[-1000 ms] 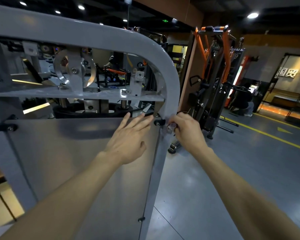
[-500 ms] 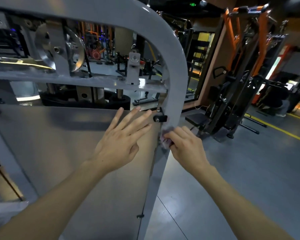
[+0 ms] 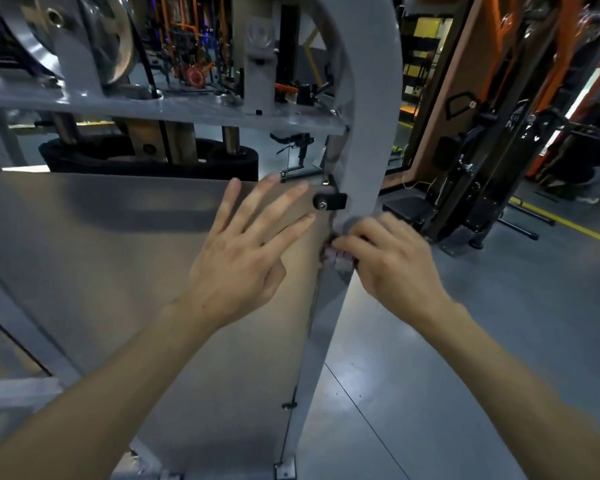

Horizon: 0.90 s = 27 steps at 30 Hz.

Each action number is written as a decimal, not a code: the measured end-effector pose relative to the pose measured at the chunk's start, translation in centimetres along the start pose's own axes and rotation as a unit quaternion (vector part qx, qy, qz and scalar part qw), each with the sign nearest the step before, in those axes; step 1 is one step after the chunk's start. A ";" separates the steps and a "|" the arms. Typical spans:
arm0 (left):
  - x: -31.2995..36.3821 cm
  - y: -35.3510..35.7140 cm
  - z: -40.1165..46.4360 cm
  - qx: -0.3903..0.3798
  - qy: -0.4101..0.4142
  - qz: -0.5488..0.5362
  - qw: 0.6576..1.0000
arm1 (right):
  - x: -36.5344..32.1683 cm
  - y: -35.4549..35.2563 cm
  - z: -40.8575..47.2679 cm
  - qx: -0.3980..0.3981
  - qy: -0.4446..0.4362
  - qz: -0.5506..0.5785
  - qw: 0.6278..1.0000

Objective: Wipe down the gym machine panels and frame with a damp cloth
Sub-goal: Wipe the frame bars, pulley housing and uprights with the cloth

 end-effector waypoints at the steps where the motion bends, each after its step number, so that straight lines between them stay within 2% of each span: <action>1: 0.0 0.1 -0.1 0.004 0.001 0.000 1.000 | 0.3 -1.0 1.0 0.031 0.013 -0.003 0.999; 4: 0.1 1.0 -0.3 0.020 -0.002 0.006 1.000 | 0.9 -2.2 2.5 0.092 0.071 -0.042 0.992; 6: 0.2 1.9 -0.8 0.030 -0.005 0.014 0.999 | -0.1 -0.5 0.7 0.084 0.083 -0.036 0.992; 11: 0.9 4.1 -2.8 0.051 -0.002 0.032 0.998 | -1.2 3.3 -3.5 -0.001 0.056 -0.011 0.998; 13: 1.3 5.0 -3.7 0.061 -0.003 0.023 0.998 | -0.4 2.6 -2.6 0.016 0.068 0.002 0.998; 17: 2.3 7.1 -5.8 0.075 -0.020 0.012 0.997 | -0.4 3.3 -2.5 0.101 0.091 -0.014 0.991; 22: 3.0 9.1 -7.9 0.082 -0.012 0.019 0.996 | -1.1 6.4 -6.1 0.048 0.051 -0.041 0.997; 24: 2.9 9.5 -8.0 0.091 -0.010 0.023 0.996 | -0.7 4.7 -3.8 0.075 0.029 -0.054 0.995; 27: 2.9 9.6 -7.9 0.103 -0.011 0.025 0.994 | 0.5 1.0 0.4 0.171 0.044 -0.082 0.981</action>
Point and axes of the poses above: each hand's wrist, its own z-axis towards the middle knuckle, its own y-axis out of the palm, x = y × z, the point moved 3 cm from there along z, towards the middle knuckle, and after that the axes turned 6 degrees about y, right-handed, at the moved point
